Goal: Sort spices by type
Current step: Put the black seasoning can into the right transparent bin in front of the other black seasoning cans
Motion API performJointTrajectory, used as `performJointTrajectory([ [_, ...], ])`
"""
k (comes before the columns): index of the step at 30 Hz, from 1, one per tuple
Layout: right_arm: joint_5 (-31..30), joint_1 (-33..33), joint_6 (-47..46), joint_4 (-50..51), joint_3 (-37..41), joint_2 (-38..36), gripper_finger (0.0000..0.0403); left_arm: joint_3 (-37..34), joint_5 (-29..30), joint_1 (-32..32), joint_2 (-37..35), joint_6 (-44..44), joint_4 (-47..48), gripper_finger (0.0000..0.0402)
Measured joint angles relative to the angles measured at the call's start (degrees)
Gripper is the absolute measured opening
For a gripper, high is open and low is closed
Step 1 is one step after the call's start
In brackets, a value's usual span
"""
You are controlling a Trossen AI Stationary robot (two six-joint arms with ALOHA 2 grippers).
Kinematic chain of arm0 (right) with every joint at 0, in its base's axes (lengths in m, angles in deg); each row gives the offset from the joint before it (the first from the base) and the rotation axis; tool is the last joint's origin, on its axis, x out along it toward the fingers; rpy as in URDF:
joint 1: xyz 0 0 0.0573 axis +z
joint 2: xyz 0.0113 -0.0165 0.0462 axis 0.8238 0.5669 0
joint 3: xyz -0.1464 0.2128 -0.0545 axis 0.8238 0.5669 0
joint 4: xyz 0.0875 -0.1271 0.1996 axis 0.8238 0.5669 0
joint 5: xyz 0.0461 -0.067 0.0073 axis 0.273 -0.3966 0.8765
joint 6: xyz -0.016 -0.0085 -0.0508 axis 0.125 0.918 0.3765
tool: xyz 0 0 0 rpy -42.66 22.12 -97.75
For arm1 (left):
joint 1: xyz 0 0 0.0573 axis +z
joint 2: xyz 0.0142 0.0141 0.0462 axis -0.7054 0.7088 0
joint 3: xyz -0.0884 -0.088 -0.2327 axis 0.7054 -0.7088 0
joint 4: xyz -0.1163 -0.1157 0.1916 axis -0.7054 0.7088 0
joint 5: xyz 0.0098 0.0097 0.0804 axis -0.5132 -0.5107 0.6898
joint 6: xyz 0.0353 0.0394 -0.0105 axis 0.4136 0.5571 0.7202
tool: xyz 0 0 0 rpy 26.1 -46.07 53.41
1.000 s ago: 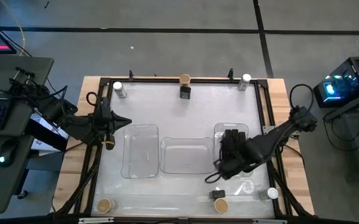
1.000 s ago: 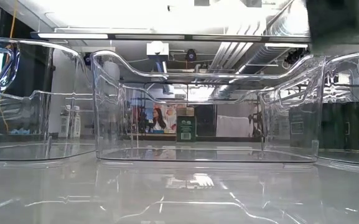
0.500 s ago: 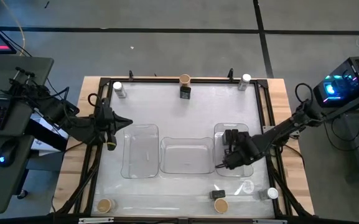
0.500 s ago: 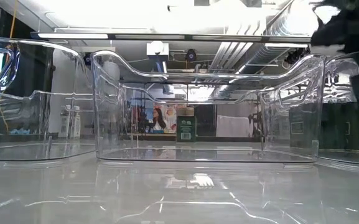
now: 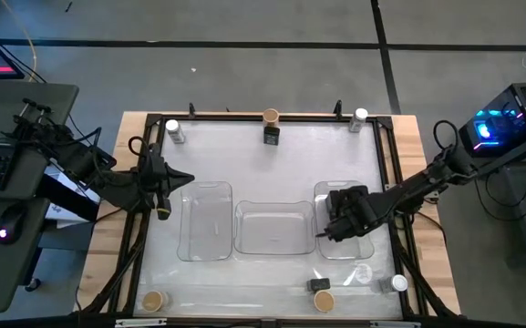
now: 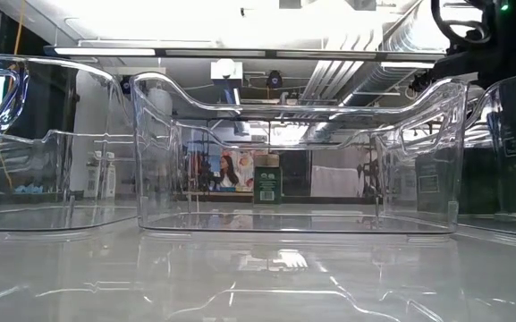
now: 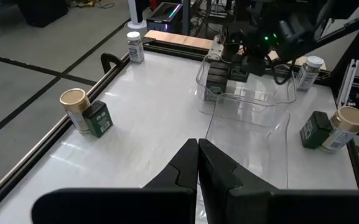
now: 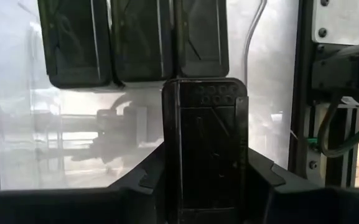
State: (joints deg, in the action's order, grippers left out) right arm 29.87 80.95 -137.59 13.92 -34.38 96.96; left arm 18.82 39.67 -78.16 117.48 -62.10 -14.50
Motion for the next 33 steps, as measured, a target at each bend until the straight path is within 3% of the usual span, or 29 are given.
performJointTrajectory([
  [15,-0.49,-0.02,0.27,-2.26,0.00,0.04,0.0118,-0.02,0.01,0.00,0.00,-0.12,-0.01,0.0000],
  [23,0.21,-0.02,0.26,-2.66,0.00,0.04,0.0190,-0.02,0.01,0.00,0.00,-0.15,-0.01,0.0000],
  [33,-0.05,0.06,3.12,-1.67,-1.84,0.04,0.0188,-0.04,0.01,0.00,0.00,-0.11,-0.01,0.0000],
])
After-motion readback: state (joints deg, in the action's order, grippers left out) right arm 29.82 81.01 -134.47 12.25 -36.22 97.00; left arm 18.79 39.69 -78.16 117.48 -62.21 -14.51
